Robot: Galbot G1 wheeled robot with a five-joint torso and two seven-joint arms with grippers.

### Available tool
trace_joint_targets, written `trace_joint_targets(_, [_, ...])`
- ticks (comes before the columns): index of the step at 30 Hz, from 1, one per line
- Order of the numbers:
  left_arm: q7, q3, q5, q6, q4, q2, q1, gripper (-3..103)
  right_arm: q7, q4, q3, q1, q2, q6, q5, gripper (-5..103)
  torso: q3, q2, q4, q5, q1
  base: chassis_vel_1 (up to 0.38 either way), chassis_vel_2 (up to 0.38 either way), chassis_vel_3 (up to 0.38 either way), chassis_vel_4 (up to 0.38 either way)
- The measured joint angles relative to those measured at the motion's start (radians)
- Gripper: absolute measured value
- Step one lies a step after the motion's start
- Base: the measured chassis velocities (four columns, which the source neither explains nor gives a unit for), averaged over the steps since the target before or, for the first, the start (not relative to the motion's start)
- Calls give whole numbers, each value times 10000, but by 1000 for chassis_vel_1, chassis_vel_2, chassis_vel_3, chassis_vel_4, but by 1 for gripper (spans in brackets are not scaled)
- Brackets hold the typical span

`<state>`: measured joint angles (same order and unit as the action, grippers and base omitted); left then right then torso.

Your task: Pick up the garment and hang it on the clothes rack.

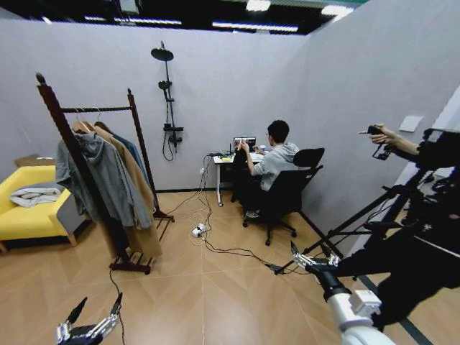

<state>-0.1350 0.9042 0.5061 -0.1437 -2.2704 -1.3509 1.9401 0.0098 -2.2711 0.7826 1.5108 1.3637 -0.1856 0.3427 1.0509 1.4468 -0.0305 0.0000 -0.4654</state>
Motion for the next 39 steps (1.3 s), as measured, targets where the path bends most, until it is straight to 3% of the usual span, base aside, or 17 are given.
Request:
trace_joint_targets(16, [0,0,0,1,0,0,0,100,48,64,-173,-135,-193,-136,27,100,0,0,0,1,0,0,0,0,0])
trace_joint_targets(22, [0,0,1,0,0,0,0,100,-335,187,-6,-143,-366,-30,157,100,0,0,0,0,0,0,0,0,0])
trace_joint_targets(31, [0,0,0,0,0,0,0,100,-1674,711,581,-73,-813,1006,679,100,0,0,0,1,0,0,0,0,0])
trace_joint_targets(39, [0,0,0,0,0,0,0,100,-1910,1084,887,291,-1211,1545,1066,100,0,0,-1,0,1,0,0,0,0])
